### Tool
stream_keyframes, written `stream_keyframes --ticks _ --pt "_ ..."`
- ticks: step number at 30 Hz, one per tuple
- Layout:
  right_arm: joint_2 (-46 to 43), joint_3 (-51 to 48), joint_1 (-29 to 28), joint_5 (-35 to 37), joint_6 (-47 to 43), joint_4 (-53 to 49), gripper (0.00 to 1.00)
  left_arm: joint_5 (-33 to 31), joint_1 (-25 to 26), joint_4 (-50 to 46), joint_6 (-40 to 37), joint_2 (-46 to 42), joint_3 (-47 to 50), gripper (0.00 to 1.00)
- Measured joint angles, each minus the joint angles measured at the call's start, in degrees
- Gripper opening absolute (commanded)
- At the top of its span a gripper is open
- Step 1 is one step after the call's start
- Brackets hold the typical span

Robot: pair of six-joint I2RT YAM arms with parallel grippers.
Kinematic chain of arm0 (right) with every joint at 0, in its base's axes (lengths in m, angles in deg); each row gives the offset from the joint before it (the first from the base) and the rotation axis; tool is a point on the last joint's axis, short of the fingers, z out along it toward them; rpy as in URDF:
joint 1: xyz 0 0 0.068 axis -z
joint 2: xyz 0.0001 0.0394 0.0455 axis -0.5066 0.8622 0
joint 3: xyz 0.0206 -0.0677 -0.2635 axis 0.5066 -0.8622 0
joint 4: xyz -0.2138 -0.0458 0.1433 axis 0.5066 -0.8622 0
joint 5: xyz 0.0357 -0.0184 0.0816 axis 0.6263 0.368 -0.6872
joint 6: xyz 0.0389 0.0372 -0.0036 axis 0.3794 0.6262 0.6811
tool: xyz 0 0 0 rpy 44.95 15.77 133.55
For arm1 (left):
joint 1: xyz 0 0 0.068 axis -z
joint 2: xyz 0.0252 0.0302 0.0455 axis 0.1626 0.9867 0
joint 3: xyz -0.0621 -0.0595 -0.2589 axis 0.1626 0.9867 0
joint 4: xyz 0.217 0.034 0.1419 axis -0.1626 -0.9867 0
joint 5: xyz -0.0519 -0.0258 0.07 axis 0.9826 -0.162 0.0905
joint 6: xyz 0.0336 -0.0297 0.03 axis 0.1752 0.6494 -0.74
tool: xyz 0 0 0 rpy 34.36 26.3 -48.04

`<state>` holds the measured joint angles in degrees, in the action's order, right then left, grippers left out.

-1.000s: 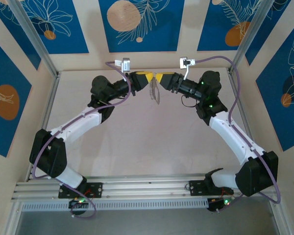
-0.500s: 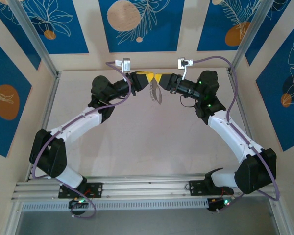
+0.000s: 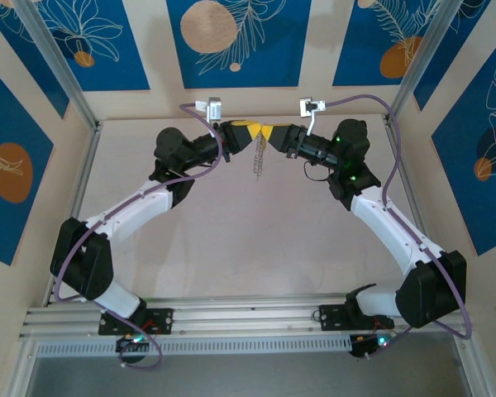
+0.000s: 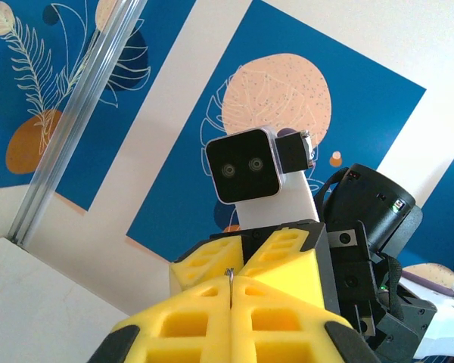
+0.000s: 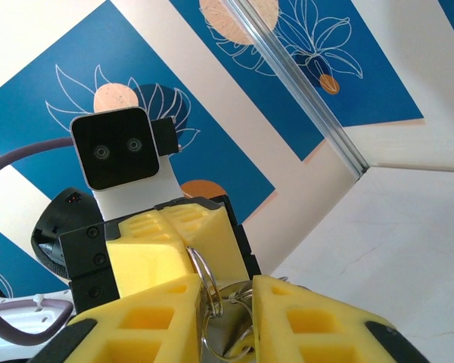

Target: Put the keys on the keyring

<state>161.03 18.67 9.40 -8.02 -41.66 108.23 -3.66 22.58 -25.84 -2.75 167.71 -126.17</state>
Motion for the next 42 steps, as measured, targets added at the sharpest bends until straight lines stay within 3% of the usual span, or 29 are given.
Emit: stream_keyframes --ticks 6,14,20,26,29,35,42 --pt "-0.02 0.0 0.0 -0.17 0.0 0.13 0.19 0.13 0.13 -0.04 0.0 0.04 -0.04 0.0" --pt "-0.02 0.02 0.0 -0.44 0.11 0.66 0.0 0.02 0.11 -0.22 0.0 0.04 -0.09 0.0" --pt "-0.02 0.04 0.07 -0.74 0.02 0.81 0.0 -0.11 0.11 -0.31 -0.02 0.04 -0.09 0.01" --pt "0.0 1.01 0.61 -1.95 -0.44 -1.4 0.0 0.17 0.22 -1.36 -1.11 -0.04 -0.17 0.43" --pt "0.22 2.84 1.38 -3.02 -1.38 -4.2 0.0 0.57 0.39 -2.56 -1.68 -0.33 -0.55 0.59" --pt "1.88 8.83 4.04 -6.97 -4.94 -9.77 0.0 2.03 -0.48 -10.08 -6.62 -2.19 -2.91 0.7" --pt "4.52 16.37 5.68 -12.48 -12.37 -19.45 0.0 5.6 -4.02 -18.73 -12.33 -2.84 -7.93 0.73"
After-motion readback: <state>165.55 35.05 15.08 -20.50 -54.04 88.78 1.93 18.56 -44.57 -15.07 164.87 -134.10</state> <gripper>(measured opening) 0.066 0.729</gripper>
